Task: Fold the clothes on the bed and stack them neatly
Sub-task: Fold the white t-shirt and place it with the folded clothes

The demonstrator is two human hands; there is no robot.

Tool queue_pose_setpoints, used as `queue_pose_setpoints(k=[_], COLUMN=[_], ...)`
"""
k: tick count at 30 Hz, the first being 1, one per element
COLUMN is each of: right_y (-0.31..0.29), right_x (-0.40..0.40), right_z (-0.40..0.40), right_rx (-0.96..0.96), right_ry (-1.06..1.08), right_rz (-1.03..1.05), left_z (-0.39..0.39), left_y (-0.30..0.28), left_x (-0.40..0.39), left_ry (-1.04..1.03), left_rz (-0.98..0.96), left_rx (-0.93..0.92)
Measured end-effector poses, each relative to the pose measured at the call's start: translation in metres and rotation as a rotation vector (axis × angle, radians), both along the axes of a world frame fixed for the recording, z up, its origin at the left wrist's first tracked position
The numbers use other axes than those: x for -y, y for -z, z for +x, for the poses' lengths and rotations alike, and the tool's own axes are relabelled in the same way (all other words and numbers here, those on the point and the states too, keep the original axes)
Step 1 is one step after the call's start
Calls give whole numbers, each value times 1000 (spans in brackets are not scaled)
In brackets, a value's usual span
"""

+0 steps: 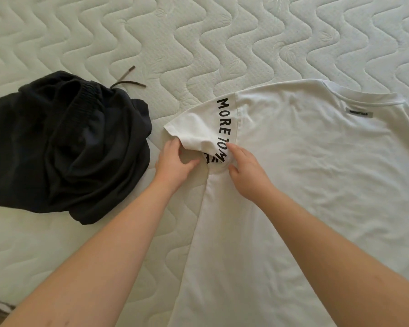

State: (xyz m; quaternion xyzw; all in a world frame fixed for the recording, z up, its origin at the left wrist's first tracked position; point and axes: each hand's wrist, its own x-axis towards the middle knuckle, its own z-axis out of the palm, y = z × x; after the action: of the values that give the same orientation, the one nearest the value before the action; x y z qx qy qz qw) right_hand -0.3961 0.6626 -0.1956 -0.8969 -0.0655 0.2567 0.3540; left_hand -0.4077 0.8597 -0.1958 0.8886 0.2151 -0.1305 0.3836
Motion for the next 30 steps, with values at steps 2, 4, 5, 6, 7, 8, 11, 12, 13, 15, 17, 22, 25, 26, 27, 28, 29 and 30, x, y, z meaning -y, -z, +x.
queue_pose_setpoints(k=[2, 4, 5, 6, 7, 8, 11, 12, 13, 15, 17, 22, 25, 26, 27, 28, 29, 30], right_y=[2, 2, 2, 2, 2, 1, -1, -2, -2, -3, -2, -1, -1, -1, -1, 0, 0, 0], right_x=[0, 2, 3, 4, 5, 6, 8, 8, 8, 6, 3, 1, -2, -3, -3, -4, -4, -5], right_z=[-3, -5, -6, -6, -6, -6, -4, -3, -3, -4, -5, -6, -11, -14, -16, -19, -22, -24], right_rx=[4, 4, 1, -2, -3, -3, 5, 7, 7, 5, 3, 36, 93, 113, 130, 143, 154, 163], right_ry=[-24, -34, -40, -48, -54, -59, -46, -28, -10, 9, -1, -65, -116, -125, -129, -124, -110, -85], right_rz=[-10, -15, -15, -15, -13, -8, 11, 16, 18, 12, 5, -67, -137, -153, -164, -172, -174, -169], left_z=[4, 11, 14, 16, 17, 18, 15, 13, 11, 5, -1, -25, -40, -43, -45, -45, -45, -45], left_y=[3, 3, 4, 5, 5, 4, -6, -11, -16, -23, -26, -13, -4, -1, 2, 4, 5, 6], left_x=[5, 11, 12, 13, 13, 11, 0, -3, -6, -7, -5, 1, 5, 7, 9, 11, 14, 18], left_ry=[-41, -95, -111, -131, -155, -178, -180, -159, -132, -91, -89, -58, -188, -251, -314, -373, -420, -453], left_rz=[49, 10, -16, -41, -64, -83, -98, -67, -25, 27, 14, 67, 21, 3, -29, -77, -140, -202], left_rx=[-23, 12, 36, 60, 78, 87, 138, 189, 252, 346, 351, 192, 144, 118, 68, -2, -74, -126])
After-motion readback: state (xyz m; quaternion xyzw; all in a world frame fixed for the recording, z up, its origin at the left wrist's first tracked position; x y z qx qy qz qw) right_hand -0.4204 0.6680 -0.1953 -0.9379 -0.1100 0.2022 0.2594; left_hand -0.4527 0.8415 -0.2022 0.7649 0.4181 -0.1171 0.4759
